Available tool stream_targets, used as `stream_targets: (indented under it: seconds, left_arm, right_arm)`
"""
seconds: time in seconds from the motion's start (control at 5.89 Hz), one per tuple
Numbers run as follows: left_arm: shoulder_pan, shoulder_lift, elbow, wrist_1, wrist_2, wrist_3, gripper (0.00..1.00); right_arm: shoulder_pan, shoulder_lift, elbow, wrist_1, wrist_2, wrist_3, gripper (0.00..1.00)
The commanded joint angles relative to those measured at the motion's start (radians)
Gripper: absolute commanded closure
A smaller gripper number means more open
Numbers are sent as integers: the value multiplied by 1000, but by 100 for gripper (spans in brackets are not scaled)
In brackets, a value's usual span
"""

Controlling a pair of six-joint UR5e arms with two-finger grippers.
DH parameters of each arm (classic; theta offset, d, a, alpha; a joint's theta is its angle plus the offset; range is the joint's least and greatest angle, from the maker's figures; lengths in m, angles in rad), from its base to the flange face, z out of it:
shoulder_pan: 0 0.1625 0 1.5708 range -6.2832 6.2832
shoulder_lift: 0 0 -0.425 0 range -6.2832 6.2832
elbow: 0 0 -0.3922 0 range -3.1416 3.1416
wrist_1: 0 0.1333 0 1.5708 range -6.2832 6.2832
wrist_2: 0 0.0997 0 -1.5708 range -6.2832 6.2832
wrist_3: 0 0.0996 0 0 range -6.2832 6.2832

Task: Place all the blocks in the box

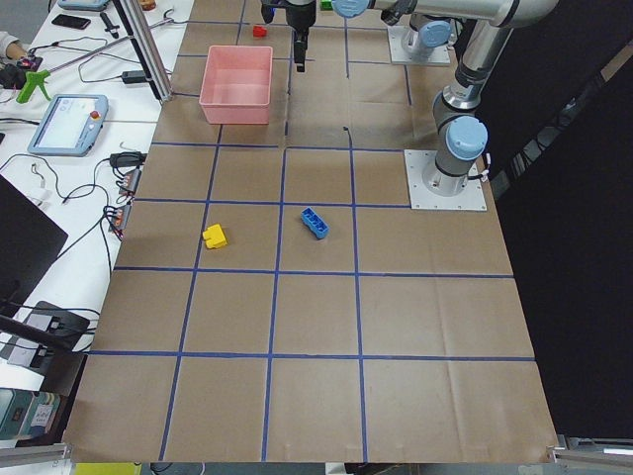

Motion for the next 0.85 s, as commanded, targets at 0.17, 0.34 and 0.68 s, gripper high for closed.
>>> stream_targets:
  seconds: [0.17,0.34,0.68]
  left_arm:
    - [-1,23,-3,-15,2,4,1]
    - [-2,26,-5,-20,2,4,1]
    - [5,20,-5,-19,7,11,1]
  right_arm:
    - [-3,0,7,-1,-2,0,0]
    - [-29,1,13,-1,-8,-17,0]
    - [-244,1,15,-2,-4,-293,0]
